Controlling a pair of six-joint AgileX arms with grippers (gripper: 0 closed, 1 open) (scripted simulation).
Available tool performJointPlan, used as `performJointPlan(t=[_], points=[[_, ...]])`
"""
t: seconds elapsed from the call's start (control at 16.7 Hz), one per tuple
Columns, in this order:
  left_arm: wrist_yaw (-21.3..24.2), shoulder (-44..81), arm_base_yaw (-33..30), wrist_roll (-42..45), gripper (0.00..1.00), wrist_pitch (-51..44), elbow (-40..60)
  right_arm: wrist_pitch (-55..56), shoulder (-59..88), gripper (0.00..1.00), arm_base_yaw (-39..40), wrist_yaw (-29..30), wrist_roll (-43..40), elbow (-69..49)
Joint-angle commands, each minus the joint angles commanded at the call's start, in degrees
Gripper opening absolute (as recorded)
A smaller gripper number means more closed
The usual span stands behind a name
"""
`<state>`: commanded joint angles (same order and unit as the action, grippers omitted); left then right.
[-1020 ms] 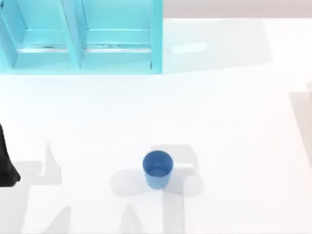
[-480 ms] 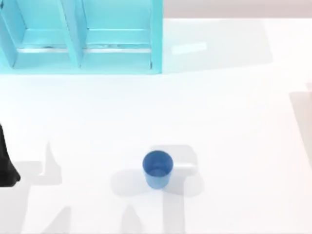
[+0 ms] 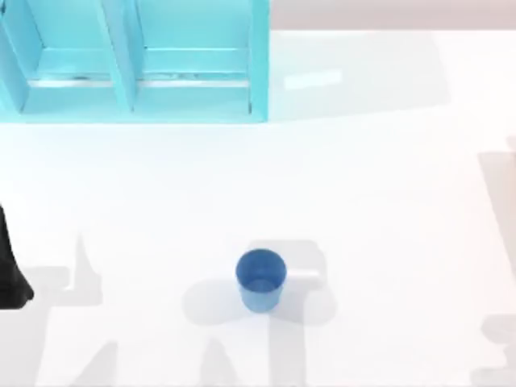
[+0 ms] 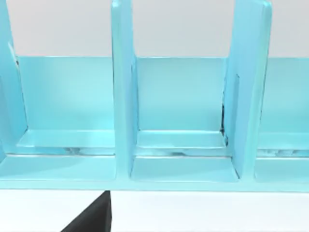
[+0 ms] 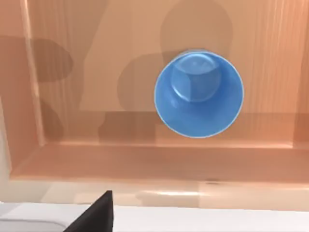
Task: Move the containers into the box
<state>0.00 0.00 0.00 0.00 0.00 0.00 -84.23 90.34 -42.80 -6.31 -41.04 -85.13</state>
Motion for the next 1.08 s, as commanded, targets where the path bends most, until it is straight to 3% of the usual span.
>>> performJointPlan(t=[0.42,0.6,0.78,1.08], points=[[0.0,0.0,0.0,0.0,1.0,0.0,0.0,-2.5,-0.1,1.0,0.2,0.1,-0.1,-2.5],[0.0,0.0,0.0,0.0,1.0,0.0,0.0,-2.4,1.4,1.0,3.7,0.3,3.2,-4.1],[0.0,0.0,0.0,0.0,1.0,0.0,0.0,-2.5,5.0,1.0,12.6,1.2,11.7,-6.7],[0.0,0.0,0.0,0.0,1.0,0.0,0.0,-1.5,12.2,1.0,35.9,2.7,32.2,-12.7]])
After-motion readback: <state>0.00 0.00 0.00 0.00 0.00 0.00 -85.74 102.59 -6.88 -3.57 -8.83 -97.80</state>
